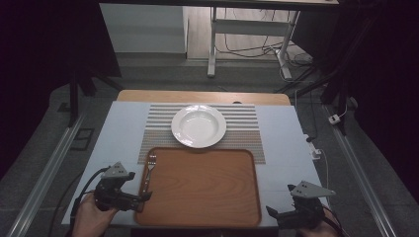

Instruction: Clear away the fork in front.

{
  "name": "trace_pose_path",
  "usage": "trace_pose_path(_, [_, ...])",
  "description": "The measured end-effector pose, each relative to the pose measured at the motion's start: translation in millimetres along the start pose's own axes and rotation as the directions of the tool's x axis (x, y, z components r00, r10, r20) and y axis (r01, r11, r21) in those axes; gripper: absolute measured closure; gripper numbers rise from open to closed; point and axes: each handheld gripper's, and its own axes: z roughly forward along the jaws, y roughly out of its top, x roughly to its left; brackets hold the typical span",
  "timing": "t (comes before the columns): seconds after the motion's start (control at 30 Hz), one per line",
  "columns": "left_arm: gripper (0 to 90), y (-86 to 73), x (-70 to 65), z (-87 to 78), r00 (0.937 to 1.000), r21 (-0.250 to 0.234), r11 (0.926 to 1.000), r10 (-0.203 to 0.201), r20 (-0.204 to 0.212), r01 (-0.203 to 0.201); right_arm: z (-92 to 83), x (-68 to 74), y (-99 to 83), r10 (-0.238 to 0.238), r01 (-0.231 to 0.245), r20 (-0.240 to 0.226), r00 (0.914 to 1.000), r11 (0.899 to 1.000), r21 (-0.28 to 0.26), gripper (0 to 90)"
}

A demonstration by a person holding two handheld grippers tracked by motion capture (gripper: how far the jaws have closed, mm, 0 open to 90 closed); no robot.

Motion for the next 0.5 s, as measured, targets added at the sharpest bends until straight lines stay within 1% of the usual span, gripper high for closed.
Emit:
trace_pose_path(0.13, [2.3,-8.7,0.8,-9.6,0.9996,-0.032,0.9992,-0.023,0.015,0.023,0.1,0.0,0.0,0.003,-0.003,0.006,1.0,1.0,0.002,0.0])
trace_pose_path(0.33, [0.6,-19.6,2.6,-16.6,0.9987,-0.032,0.9985,-0.044,0.027,0.045,0.1,-0.2,0.0,0.008,-0.008,0.008,0.9999,1.0,0.003,0.0])
trace_pose_path(0.37, [0.3,-21.0,2.8,-17.6,0.9987,-0.029,0.9985,-0.045,0.026,0.046,0.1,-0.1,0.1,0.007,-0.007,0.008,0.9999,1.0,0.003,0.0])
trace_pose_path(0.43, [0.0,-23.4,2.9,-21.4,0.9986,-0.046,0.9978,-0.046,0.024,0.047,0.2,0.2,0.2,0.006,-0.006,0.009,0.9999,1.0,0.003,0.0])
trace_pose_path(0.5, [0.1,-26.2,3.4,-24.4,0.9985,-0.038,0.9979,-0.052,0.017,0.053,0.4,0.5,0.3,0.004,-0.005,0.012,0.9999,1.0,0.003,0.0])
